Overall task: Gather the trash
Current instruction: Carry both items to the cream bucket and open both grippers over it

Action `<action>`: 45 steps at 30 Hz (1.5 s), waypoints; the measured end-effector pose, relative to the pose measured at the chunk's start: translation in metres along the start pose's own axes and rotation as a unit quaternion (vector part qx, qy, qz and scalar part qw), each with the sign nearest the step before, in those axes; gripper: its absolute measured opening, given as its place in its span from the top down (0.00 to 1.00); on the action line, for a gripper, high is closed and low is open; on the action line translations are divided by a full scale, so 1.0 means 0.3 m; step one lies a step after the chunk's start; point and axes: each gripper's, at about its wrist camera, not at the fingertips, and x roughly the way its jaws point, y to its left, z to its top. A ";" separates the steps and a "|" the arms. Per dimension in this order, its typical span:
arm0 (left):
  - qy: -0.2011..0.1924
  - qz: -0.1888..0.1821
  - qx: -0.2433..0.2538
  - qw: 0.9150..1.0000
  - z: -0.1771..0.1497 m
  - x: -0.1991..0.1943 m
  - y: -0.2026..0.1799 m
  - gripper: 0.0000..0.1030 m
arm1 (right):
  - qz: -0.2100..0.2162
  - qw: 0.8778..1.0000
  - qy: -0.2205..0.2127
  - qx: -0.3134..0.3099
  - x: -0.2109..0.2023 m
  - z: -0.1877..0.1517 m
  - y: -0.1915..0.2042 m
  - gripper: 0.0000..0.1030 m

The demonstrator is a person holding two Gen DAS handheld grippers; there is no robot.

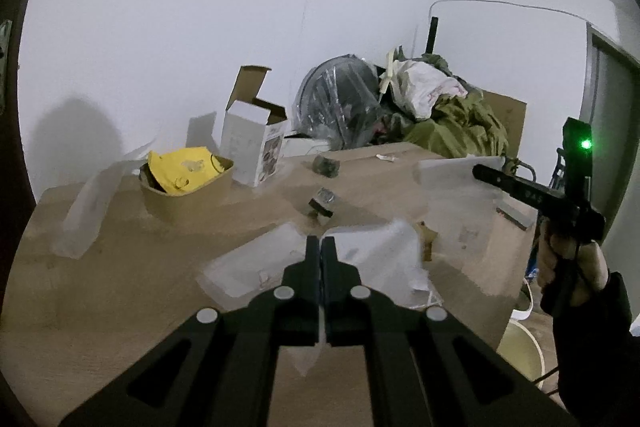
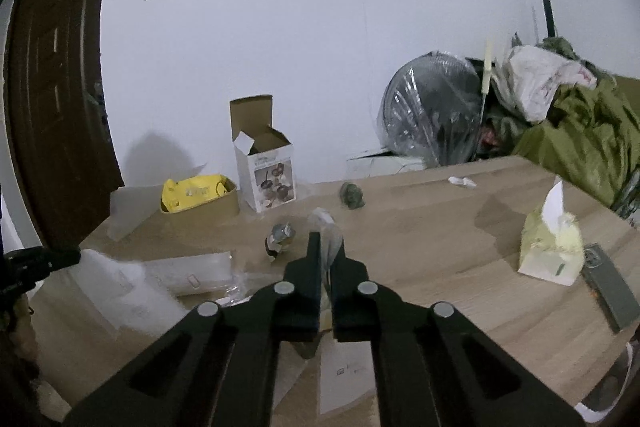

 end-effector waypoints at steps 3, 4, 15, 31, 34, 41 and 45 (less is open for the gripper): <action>-0.008 -0.005 0.004 1.000 0.009 -0.021 -0.020 0.99 | -0.004 1.000 -0.008 0.001 -0.044 0.001 0.000 0.97; -0.012 -0.008 0.007 1.000 0.011 -0.031 -0.032 0.99 | -0.005 1.000 -0.010 0.001 -0.058 0.001 0.001 0.97; -0.029 -0.027 0.027 0.999 0.017 -0.102 -0.133 0.99 | -0.026 0.999 -0.033 -0.001 -0.242 -0.021 -0.026 0.97; -0.032 -0.079 0.059 0.995 -0.008 -0.127 -0.307 0.99 | -0.060 0.997 -0.046 0.019 -0.483 -0.131 -0.091 0.97; -0.030 -0.094 0.067 0.993 -0.012 -0.121 -0.342 0.99 | -0.071 0.996 -0.045 0.024 -0.527 -0.160 -0.109 0.97; -0.018 -0.135 0.086 0.987 -0.026 -0.091 -0.428 0.99 | -0.099 0.993 -0.031 0.048 -0.609 -0.255 -0.154 0.97; -0.010 -0.159 0.099 0.982 -0.037 -0.068 -0.488 0.99 | -0.113 0.992 -0.019 0.060 -0.652 -0.322 -0.176 0.97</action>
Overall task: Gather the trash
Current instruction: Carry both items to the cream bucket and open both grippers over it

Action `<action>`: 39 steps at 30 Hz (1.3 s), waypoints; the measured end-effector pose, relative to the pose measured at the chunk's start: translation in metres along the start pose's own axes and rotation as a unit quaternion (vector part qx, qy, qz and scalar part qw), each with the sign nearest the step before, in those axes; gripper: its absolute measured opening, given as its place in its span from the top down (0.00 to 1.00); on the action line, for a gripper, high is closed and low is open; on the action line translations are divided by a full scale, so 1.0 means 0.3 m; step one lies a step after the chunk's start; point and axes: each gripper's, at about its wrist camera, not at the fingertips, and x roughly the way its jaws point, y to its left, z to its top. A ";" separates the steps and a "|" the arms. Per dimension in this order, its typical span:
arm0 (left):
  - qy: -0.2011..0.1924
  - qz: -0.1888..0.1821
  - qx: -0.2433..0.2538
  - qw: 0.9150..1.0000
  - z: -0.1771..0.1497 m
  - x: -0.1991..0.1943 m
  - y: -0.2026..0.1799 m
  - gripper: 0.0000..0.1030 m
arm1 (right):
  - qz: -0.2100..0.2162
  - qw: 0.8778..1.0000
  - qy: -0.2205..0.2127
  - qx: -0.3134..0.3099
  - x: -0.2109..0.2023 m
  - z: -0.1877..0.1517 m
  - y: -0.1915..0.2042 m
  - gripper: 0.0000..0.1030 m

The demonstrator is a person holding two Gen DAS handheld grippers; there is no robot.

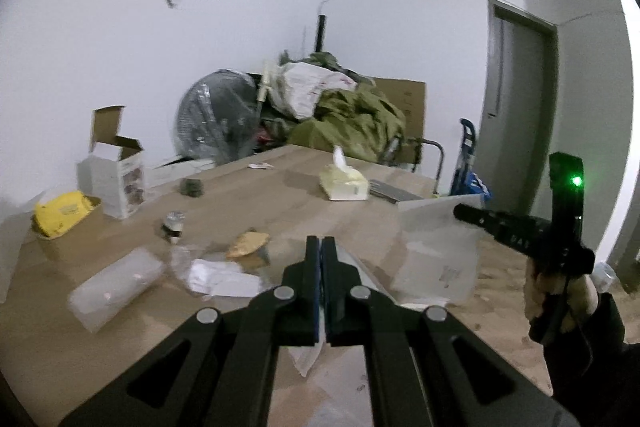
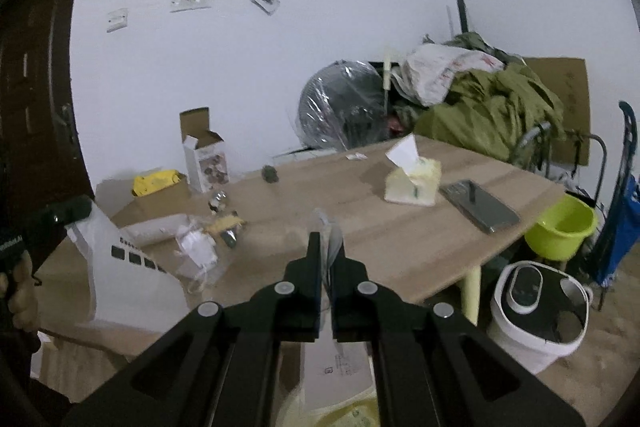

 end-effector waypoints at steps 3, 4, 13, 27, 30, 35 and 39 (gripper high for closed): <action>0.009 -0.021 0.011 1.000 -0.005 0.031 -0.044 0.99 | -0.010 1.000 0.007 0.011 -0.023 -0.043 -0.031 0.97; 0.012 -0.027 0.015 0.999 -0.007 0.043 -0.062 0.99 | -0.014 1.000 0.012 0.016 -0.031 -0.062 -0.044 0.97; 0.052 -0.064 0.039 0.996 -0.035 0.166 -0.184 0.99 | -0.047 0.995 0.078 0.043 -0.009 -0.253 -0.127 0.97; 0.112 -0.117 0.079 0.984 -0.102 0.348 -0.355 0.99 | -0.064 0.980 0.164 0.093 0.064 -0.473 -0.267 0.60; 0.127 -0.129 0.090 0.979 -0.125 0.389 -0.396 0.99 | -0.068 0.979 0.165 0.102 0.060 -0.485 -0.289 0.59; 0.166 -0.145 0.097 0.971 -0.180 0.483 -0.450 0.99 | -0.083 0.977 0.163 0.113 0.047 -0.494 -0.334 0.59; 0.193 -0.148 0.099 0.965 -0.216 0.547 -0.473 0.99 | -0.095 0.976 0.159 0.116 0.024 -0.487 -0.354 0.59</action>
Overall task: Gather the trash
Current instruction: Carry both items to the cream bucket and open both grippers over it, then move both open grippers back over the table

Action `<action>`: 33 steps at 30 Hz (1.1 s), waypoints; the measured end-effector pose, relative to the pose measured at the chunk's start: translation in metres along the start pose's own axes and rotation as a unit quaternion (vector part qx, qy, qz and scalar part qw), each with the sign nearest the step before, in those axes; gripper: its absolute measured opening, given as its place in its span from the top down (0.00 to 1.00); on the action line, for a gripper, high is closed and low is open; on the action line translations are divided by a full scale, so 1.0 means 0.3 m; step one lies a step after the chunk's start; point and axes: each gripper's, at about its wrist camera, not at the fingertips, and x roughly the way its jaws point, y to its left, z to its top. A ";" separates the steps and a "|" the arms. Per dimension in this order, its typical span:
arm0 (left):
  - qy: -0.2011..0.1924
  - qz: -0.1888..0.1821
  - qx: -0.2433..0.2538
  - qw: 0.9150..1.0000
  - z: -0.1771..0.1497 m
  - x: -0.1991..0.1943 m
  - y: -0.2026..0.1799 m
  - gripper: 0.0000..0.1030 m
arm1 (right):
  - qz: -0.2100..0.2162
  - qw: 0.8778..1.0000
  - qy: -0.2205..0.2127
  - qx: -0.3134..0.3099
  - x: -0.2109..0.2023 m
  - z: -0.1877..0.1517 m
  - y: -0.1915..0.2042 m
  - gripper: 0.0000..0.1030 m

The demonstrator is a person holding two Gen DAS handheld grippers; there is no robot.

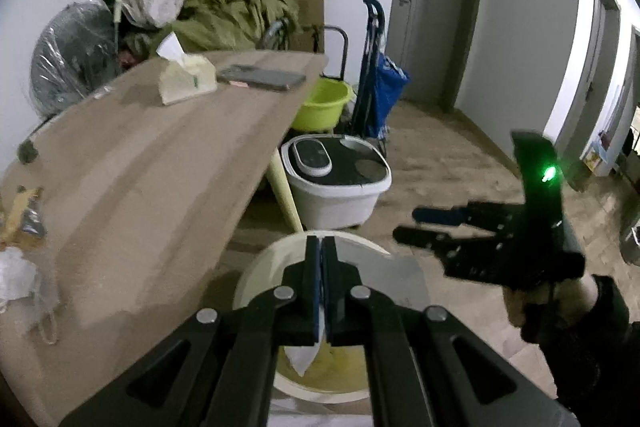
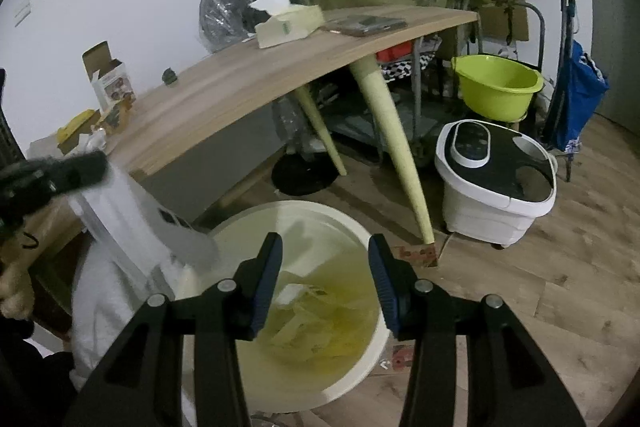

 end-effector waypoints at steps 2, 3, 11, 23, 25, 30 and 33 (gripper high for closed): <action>0.024 -0.003 0.001 1.000 -0.008 0.048 -0.006 0.99 | -0.006 1.000 -0.002 0.004 -0.008 0.000 -0.012 0.59; 0.036 -0.003 0.003 0.999 -0.012 0.062 -0.008 0.99 | -0.008 1.000 -0.003 0.007 -0.010 0.000 -0.015 0.59; 0.048 -0.015 0.000 0.999 -0.040 0.065 -0.006 0.62 | -0.015 1.000 -0.003 0.002 -0.015 0.013 0.005 0.59; 0.012 -0.005 -0.023 1.000 -0.056 -0.060 0.078 0.59 | -0.002 0.999 -0.010 -0.043 -0.027 0.088 0.154 0.59; 0.008 -0.011 -0.032 0.999 -0.060 -0.075 0.098 0.59 | 0.001 0.999 -0.010 -0.052 -0.028 0.098 0.183 0.59; -0.008 -0.009 -0.048 0.999 -0.072 -0.121 0.152 0.59 | 0.005 0.997 -0.009 -0.072 -0.029 0.123 0.259 0.59; -0.018 -0.006 -0.056 0.998 -0.080 -0.153 0.176 0.59 | 0.008 0.997 -0.011 -0.082 -0.032 0.138 0.293 0.59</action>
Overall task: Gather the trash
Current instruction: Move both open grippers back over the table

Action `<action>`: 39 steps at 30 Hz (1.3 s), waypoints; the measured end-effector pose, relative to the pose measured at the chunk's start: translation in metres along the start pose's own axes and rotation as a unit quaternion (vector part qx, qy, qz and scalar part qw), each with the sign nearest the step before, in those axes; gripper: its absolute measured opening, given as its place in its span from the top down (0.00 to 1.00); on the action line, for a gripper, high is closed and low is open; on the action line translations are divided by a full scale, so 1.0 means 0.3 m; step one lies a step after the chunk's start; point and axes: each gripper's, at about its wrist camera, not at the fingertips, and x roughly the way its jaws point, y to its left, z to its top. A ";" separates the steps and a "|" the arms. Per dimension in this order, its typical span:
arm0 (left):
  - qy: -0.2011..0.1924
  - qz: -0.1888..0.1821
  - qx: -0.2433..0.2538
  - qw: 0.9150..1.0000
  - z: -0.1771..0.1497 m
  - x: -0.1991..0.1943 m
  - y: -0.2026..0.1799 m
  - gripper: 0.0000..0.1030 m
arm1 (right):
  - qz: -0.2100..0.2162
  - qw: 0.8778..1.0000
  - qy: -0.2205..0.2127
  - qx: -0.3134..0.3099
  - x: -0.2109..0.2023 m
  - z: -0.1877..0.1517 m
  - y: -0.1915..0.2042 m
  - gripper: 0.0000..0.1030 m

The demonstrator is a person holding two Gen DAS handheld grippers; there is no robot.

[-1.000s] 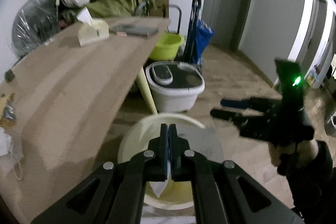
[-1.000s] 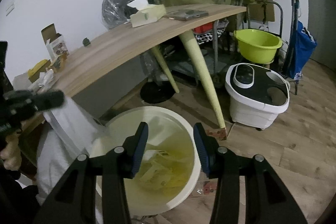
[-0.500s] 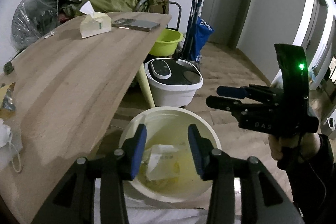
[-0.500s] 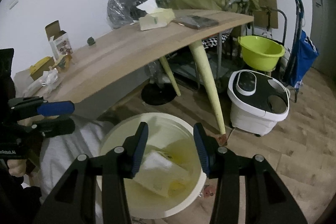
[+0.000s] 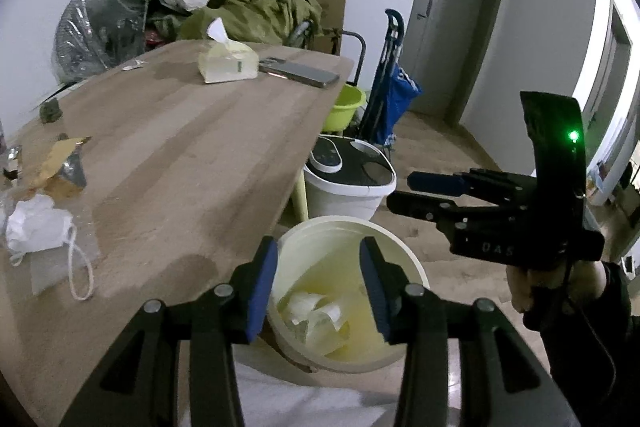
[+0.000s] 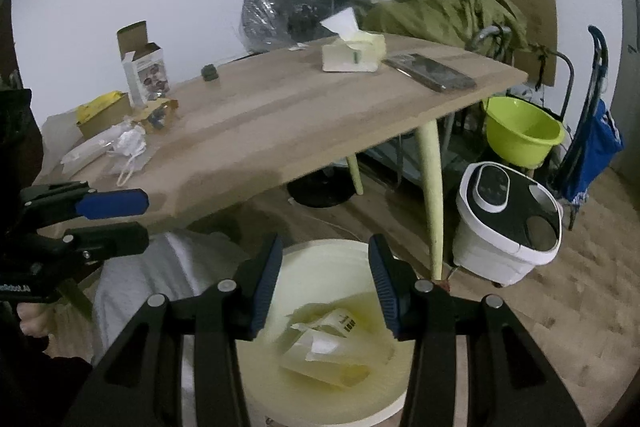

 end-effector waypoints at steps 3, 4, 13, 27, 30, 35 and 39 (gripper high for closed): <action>-0.009 0.006 -0.007 1.000 -0.006 -0.030 0.022 0.59 | 0.004 1.000 -0.001 -0.012 0.000 0.024 0.042 0.59; -0.013 0.007 -0.011 1.000 -0.009 -0.043 0.034 0.59 | 0.006 1.000 -0.002 -0.015 -0.002 0.027 0.050 0.59; -0.041 0.034 -0.037 0.998 -0.030 -0.147 0.121 0.58 | 0.029 0.998 -0.012 -0.050 -0.002 0.078 0.158 0.50; -0.072 0.098 -0.090 0.988 -0.084 -0.298 0.264 0.56 | 0.081 0.992 -0.014 -0.096 0.076 0.155 0.325 0.50; -0.076 0.111 -0.101 0.986 -0.098 -0.322 0.295 0.55 | 0.092 0.990 -0.013 -0.103 0.100 0.171 0.358 0.50; -0.084 0.134 -0.119 0.980 -0.120 -0.372 0.345 0.55 | 0.108 0.987 -0.011 -0.116 0.142 0.199 0.412 0.50; -0.089 0.151 -0.132 0.976 -0.135 -0.404 0.387 0.55 | 0.120 0.985 -0.010 -0.126 0.175 0.221 0.452 0.50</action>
